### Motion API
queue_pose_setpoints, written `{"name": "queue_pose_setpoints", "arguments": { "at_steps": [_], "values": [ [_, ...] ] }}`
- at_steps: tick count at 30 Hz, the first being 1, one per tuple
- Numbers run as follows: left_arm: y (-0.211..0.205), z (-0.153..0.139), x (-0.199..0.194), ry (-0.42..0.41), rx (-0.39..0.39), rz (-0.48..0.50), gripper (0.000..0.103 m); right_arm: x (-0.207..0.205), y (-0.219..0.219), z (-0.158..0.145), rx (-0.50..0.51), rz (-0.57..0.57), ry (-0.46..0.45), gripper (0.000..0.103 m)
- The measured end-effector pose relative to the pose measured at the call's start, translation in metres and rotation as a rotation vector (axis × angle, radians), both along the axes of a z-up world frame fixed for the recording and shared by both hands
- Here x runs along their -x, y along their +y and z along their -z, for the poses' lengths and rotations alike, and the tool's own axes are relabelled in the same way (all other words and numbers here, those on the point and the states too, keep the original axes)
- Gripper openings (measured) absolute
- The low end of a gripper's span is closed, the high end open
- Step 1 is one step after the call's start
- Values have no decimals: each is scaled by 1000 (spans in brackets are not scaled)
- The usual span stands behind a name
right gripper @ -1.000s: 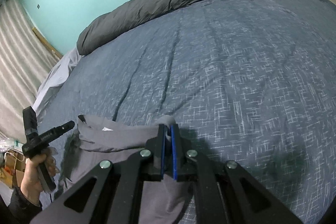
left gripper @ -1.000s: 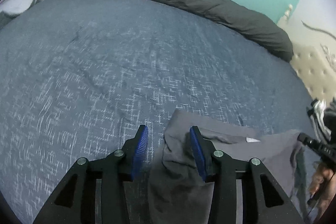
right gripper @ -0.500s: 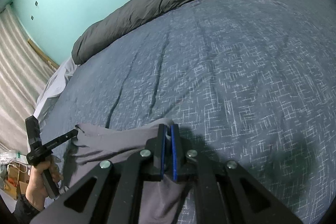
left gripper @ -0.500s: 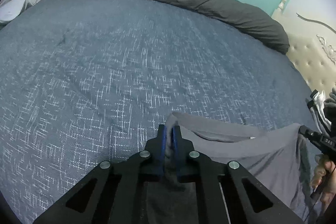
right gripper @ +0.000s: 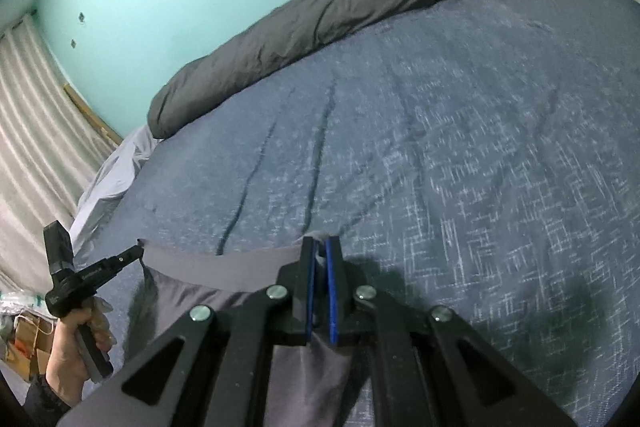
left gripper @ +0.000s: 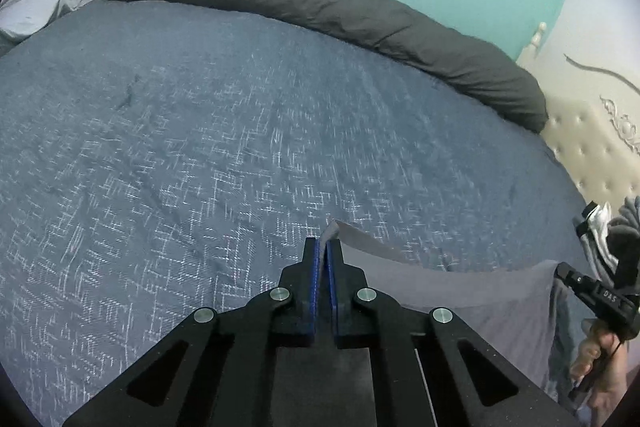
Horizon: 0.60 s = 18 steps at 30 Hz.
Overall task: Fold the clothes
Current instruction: 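Stretch the T-shirt taut between both tools and shake it flat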
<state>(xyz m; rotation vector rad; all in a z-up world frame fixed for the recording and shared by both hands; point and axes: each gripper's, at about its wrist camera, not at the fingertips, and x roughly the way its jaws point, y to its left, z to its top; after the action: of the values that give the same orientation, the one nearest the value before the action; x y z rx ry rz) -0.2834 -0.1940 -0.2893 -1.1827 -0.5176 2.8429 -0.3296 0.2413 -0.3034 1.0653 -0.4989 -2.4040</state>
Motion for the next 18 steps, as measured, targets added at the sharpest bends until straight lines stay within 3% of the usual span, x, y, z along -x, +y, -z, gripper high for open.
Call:
{"name": "queue_pose_setpoints", "arguments": {
  "at_steps": [5, 7, 8, 9, 18],
  "values": [
    [1, 10, 4, -41, 16, 6, 9, 5, 7, 10, 1, 43, -50, 10],
    [-2, 11, 3, -44, 13, 1, 14, 5, 16, 10, 17, 81, -63, 22],
    [-4, 12, 2, -46, 11, -2, 22, 4, 20, 9, 24, 92, -66, 30],
    [-5, 13, 2, -47, 9, -5, 26, 3, 23, 8, 31, 102, -70, 31],
    [-3, 20, 1, -75, 26, 28, 28, -4, 19, 9, -13, 53, -146, 32]
  ]
}}
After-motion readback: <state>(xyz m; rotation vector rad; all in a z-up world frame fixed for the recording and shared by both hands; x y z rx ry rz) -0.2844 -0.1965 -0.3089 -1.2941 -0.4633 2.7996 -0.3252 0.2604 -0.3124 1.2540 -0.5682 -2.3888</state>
